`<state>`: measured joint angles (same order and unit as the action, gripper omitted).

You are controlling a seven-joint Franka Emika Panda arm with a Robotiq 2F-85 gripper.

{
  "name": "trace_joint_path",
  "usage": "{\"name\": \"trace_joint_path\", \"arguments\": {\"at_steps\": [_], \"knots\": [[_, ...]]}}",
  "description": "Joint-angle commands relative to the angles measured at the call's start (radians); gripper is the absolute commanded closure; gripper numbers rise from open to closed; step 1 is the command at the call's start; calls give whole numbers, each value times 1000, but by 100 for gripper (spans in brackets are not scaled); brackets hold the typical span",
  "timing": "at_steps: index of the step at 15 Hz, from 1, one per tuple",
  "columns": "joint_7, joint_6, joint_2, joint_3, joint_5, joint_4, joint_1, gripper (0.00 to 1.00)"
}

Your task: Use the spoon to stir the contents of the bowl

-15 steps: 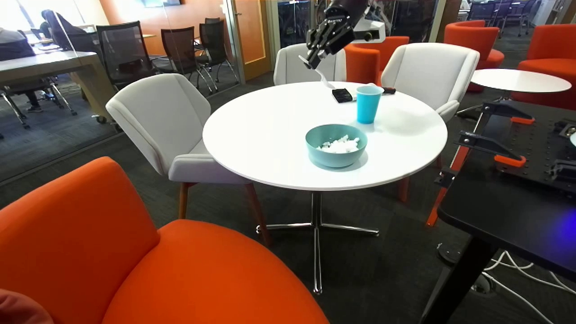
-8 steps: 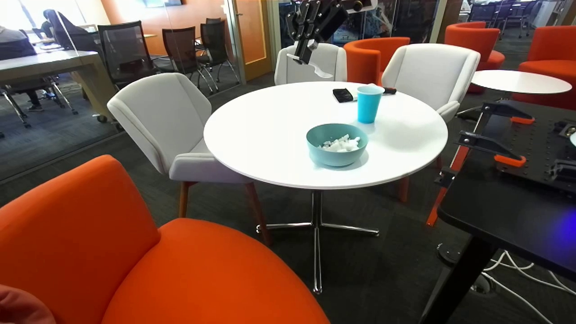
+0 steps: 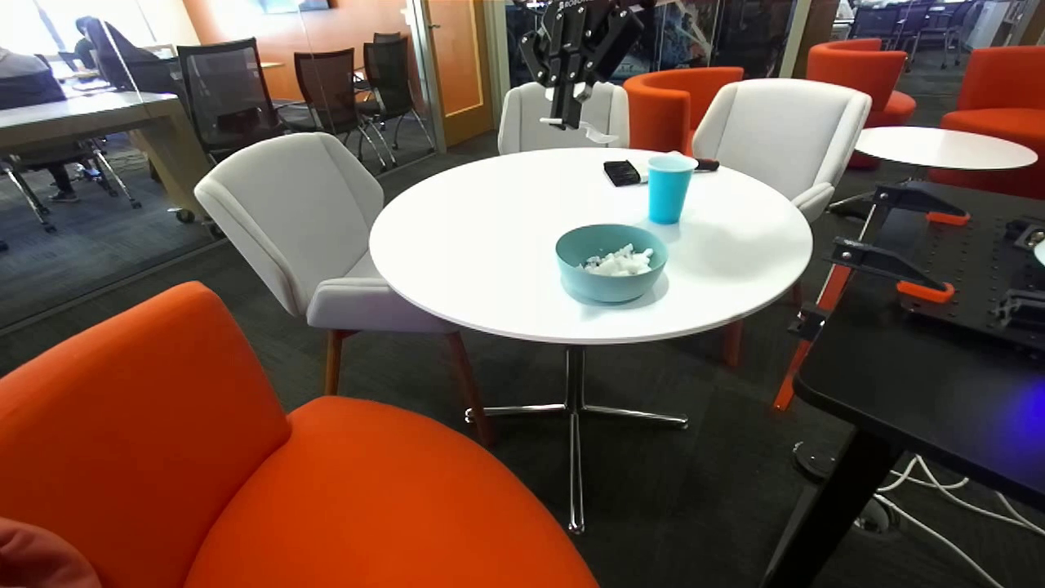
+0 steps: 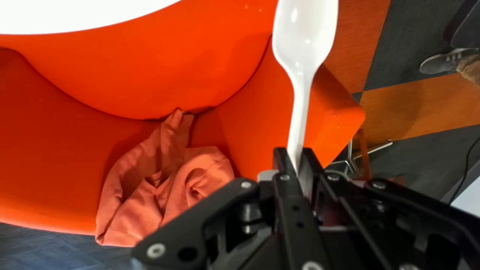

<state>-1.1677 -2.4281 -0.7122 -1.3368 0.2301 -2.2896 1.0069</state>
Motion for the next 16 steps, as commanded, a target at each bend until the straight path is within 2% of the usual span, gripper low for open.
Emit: {"name": "trace_joint_path", "arguments": {"at_steps": [1,2,5,9,10,11,14,15,16], "knots": [[-83,41,29,14,-63,18,-26,97],[-119,56,14,-1,-81,28,-24,97],[4,-73,151,17,-116,26,-53,97],[131,-121,257,56,-160,65,-110,97],[37,-110,172,38,-170,51,-81,97],[37,-110,193,45,-186,56,-91,89],[33,-109,197,50,-197,52,-100,89],[32,-109,195,53,-197,52,-99,97],[66,-150,196,51,-228,43,-92,97]]}}
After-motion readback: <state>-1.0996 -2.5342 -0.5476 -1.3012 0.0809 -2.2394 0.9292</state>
